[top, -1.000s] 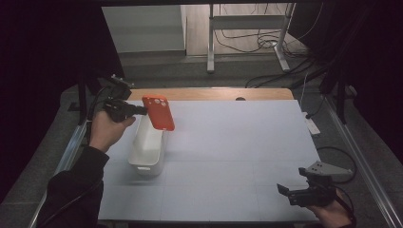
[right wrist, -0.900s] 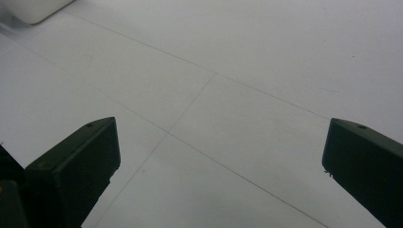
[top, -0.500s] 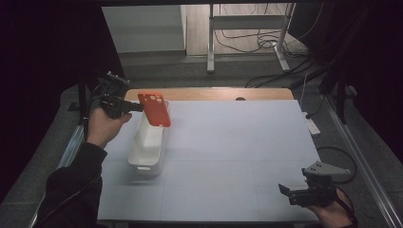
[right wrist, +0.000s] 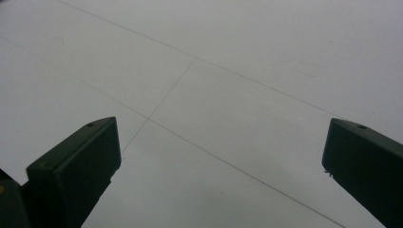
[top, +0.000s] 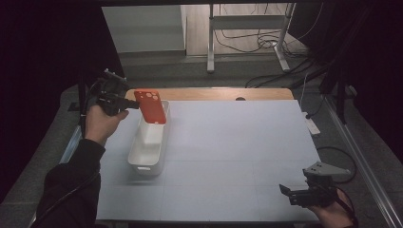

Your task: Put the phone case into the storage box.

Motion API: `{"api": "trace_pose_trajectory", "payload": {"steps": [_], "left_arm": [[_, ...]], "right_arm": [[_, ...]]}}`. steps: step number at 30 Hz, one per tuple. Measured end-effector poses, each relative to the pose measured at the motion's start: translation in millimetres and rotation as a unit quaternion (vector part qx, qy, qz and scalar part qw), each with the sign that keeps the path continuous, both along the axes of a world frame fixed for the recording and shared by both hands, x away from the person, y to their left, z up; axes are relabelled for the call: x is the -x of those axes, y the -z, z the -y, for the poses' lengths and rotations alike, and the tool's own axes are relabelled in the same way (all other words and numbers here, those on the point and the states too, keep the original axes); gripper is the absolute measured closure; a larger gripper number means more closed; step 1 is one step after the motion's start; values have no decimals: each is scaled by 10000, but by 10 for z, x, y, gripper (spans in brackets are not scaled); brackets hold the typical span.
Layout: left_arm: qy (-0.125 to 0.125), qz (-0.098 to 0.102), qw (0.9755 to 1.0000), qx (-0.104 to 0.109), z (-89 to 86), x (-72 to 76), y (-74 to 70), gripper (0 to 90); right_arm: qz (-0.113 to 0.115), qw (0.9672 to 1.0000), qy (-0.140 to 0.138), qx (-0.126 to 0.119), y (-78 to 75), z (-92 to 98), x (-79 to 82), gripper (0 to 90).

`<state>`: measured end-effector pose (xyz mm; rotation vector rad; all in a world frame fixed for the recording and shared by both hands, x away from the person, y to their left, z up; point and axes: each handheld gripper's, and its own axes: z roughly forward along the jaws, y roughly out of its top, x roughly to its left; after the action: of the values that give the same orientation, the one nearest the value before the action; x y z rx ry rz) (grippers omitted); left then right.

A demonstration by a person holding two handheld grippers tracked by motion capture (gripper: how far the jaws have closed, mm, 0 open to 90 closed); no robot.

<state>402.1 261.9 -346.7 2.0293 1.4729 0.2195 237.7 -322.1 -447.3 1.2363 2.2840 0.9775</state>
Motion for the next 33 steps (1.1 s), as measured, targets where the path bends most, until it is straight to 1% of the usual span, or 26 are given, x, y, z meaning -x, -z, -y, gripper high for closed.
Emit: {"api": "trace_pose_trajectory", "payload": {"steps": [2, 9, 22, 33], "left_arm": [[-29, -3, 10000, -26, 4, -33, 19, 889], [-104, -15, 9999, -93, -1, -125, 65, 889], [-201, -92, 9997, -69, -51, -262, 203, 889], [-273, -189, 9994, -82, -42, -406, 337, 889]], "right_arm": [[-11, 10000, -46, 21, 4, -5, -4, 0], [-52, 10000, -57, 19, 6, -3, -9, 0], [-80, 9999, -101, 31, 12, -8, -15, 0], [-91, 9999, -100, 15, 13, -5, -15, 0]]}}
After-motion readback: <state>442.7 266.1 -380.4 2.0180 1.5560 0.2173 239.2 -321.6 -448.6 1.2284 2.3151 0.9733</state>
